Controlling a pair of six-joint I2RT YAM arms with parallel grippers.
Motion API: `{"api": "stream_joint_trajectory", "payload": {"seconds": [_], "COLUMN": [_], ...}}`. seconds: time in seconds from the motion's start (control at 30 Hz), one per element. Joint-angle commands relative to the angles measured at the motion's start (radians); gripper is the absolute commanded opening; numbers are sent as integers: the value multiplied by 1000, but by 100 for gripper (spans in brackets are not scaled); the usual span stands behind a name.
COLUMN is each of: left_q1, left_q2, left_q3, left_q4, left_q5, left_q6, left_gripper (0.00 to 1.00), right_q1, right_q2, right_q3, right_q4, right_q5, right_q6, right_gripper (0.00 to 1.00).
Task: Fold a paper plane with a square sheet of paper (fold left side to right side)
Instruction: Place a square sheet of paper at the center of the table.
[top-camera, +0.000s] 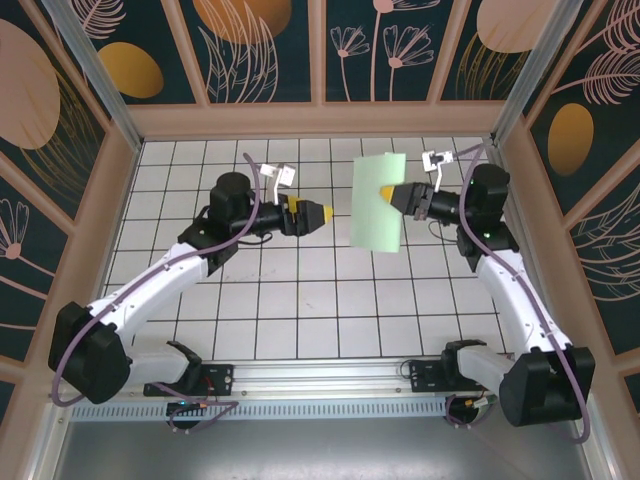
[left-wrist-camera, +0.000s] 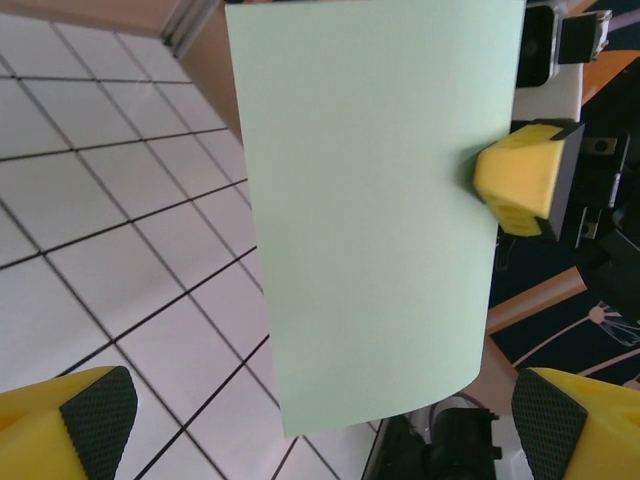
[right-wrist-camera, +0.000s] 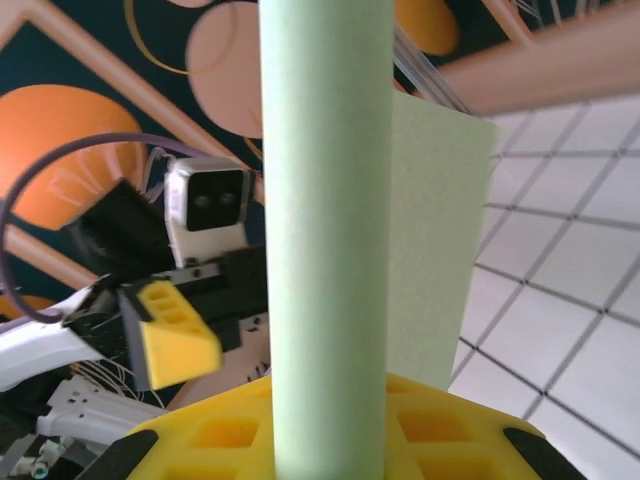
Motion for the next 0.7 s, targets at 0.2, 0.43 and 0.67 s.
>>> {"api": "stream_joint_trajectory", "payload": {"seconds": [0.2, 0.43, 0.67], "left_q1": [6, 6, 8], "left_q2": [78, 66, 60], "left_q3": [87, 64, 53], "left_q4": [205, 321, 271], "left_q5": [218, 276, 279], "left_q6": [-74, -138, -138], "left_gripper": [98, 86, 24], "right_q1": [102, 147, 130], "right_q2": [33, 74, 75], "right_q3": [208, 253, 242], "right_q4": [54, 52, -1], "right_q5": [-83, -48, 18], "right_q6": [23, 44, 23], "right_gripper": [23, 22, 23]}}
